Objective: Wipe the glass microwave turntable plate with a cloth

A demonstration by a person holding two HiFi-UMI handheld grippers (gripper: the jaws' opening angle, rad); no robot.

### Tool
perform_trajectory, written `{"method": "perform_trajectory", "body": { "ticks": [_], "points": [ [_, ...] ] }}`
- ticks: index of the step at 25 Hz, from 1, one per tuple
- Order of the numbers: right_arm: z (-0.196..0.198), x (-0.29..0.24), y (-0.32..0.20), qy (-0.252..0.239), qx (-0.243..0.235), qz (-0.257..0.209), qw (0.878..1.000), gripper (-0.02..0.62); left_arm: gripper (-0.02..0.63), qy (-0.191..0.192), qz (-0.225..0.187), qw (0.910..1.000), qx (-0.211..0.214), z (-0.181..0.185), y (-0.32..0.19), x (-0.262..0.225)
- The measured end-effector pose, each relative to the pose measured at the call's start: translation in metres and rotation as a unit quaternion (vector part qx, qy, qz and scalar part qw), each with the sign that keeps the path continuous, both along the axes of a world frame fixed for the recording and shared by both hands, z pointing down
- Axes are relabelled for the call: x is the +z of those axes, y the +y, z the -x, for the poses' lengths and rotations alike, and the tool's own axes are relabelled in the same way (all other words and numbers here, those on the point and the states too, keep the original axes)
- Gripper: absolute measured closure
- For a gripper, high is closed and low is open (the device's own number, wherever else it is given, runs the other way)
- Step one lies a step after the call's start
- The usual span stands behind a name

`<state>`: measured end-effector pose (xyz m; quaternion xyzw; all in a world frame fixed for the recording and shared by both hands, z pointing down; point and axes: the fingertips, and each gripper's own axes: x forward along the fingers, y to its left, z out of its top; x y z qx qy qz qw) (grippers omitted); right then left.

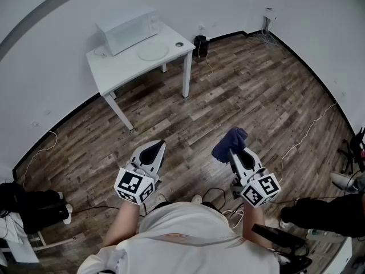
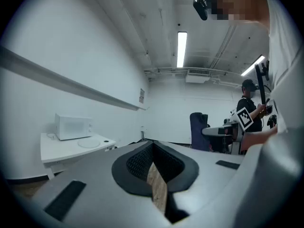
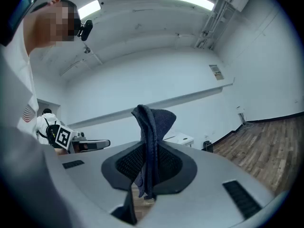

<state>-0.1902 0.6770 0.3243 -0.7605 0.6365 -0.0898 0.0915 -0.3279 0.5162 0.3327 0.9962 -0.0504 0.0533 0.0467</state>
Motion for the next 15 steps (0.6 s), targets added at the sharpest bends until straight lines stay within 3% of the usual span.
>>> {"method": "perform_trajectory", "body": {
  "ticks": [7, 15],
  "points": [
    [-0.037, 0.012, 0.015, 0.002, -0.024, 0.008, 1.000, 0.534, 0.595, -0.008, -0.012, 0.9997, -0.021, -0.032, 0.019, 0.002],
    [-0.063, 0.028, -0.009, -0.006, -0.045, 0.014, 0.999, 0.534, 0.595, -0.017, -0.007, 0.9990, -0.040, -0.054, -0.001, 0.013]
  ]
}}
